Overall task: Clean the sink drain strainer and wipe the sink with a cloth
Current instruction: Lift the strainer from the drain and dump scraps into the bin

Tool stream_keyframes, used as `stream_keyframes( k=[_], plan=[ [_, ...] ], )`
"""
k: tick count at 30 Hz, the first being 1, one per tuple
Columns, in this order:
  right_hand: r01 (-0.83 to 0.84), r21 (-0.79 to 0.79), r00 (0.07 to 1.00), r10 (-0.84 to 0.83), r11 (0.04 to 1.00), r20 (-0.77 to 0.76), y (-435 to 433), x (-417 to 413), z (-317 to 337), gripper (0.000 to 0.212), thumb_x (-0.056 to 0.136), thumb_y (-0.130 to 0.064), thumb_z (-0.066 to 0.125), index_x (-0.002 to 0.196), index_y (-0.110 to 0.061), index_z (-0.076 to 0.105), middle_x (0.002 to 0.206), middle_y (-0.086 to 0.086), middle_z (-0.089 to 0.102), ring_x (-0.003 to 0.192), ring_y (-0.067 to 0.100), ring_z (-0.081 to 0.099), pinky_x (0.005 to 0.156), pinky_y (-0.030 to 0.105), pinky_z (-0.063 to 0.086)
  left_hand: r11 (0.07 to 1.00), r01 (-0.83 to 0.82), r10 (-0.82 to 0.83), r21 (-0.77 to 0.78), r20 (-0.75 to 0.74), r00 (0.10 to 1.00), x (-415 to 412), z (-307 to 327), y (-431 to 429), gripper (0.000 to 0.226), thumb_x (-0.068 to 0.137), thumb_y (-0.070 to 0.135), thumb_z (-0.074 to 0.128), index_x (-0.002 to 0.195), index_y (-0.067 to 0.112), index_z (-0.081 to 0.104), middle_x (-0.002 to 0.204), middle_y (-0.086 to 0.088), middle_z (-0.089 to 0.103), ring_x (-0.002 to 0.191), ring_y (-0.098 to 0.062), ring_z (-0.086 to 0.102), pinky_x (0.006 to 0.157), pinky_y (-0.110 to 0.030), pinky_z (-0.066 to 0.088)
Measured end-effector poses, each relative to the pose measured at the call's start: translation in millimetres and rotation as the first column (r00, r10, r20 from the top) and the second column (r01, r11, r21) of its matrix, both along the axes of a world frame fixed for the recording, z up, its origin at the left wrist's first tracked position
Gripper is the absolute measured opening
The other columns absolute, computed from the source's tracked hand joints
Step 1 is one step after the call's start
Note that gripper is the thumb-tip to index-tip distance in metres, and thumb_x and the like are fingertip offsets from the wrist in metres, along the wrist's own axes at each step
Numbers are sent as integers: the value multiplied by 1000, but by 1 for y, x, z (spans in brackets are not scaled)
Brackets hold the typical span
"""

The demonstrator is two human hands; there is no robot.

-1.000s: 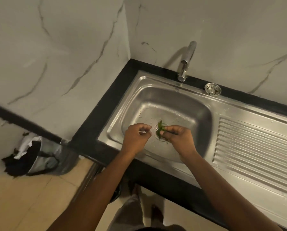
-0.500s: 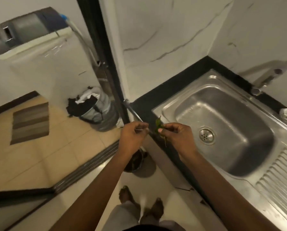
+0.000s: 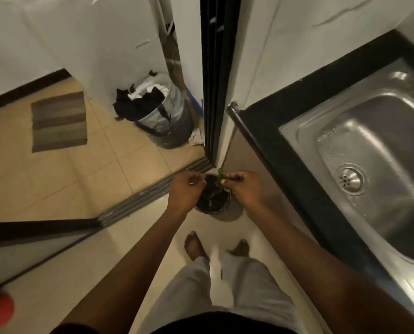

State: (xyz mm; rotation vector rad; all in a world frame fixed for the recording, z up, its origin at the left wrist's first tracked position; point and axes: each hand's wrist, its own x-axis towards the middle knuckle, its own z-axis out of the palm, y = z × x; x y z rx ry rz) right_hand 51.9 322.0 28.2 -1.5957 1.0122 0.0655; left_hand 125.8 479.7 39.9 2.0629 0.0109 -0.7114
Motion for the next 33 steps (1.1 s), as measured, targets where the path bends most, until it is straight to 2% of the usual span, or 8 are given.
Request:
stream_keyframes(
  k=[3,6,9,14,19,23,30,33],
  plan=[
    [-8,13,995,9,1000,-100,6,14,-30,13,81,-10,87,88,-16,80,83,-6,77,73,4,71,58,7,53,999,-8,10,37,-61,998,4,-30,10,15,90,3,70,101,7,79,104,-17,78,100,-39,73,85,-44,61],
    [-31,35,979,37,999,-202,9,27,-61,18,83,-10,86,99,-12,80,103,7,78,89,22,75,82,32,65,996,-44,51,73,-95,994,6,-58,13,16,89,5,70,101,7,79,103,-15,79,99,-38,74,86,-43,60],
    [-90,-2,962,86,996,-260,10,36,-85,14,83,-11,85,96,-12,80,106,9,78,98,27,74,91,43,63,991,-90,104,103,-137,985,6,-77,11,14,88,7,71,98,11,80,103,-10,80,100,-31,74,91,-44,61],
    [-123,-50,949,103,991,-298,11,51,-112,6,87,-8,81,92,-10,79,103,12,78,99,33,74,92,50,62,981,-138,157,136,-143,977,8,-98,11,16,89,9,71,100,12,82,101,-3,80,92,-15,71,87,-28,55],
    [-195,-77,932,160,978,-326,12,61,-134,13,90,-10,77,104,-8,79,111,12,77,106,33,72,96,43,60,979,-136,158,153,-142,977,14,-115,14,17,91,10,69,103,13,81,100,2,79,89,-10,69,69,-9,47],
    [-262,-59,910,226,963,-347,12,60,-140,36,95,-11,74,130,-3,71,134,12,70,126,30,64,106,35,50,981,-114,134,155,-125,983,18,-119,18,19,92,9,69,107,10,80,105,-4,80,97,-16,72,69,-9,45],
    [-201,-105,958,173,974,-229,18,44,-113,20,97,-7,67,115,-9,77,121,8,75,112,24,68,91,23,48,991,-40,53,127,-98,994,20,-99,22,18,92,11,70,108,10,79,108,-5,79,101,-19,73,71,-12,47],
    [-172,-127,977,153,977,-148,21,37,-87,17,95,-8,70,110,-11,78,111,4,78,99,14,70,90,22,50,995,16,-11,99,-50,999,21,-76,20,20,94,14,70,112,11,79,113,-5,78,105,-19,72,82,-23,55]
  ],
)
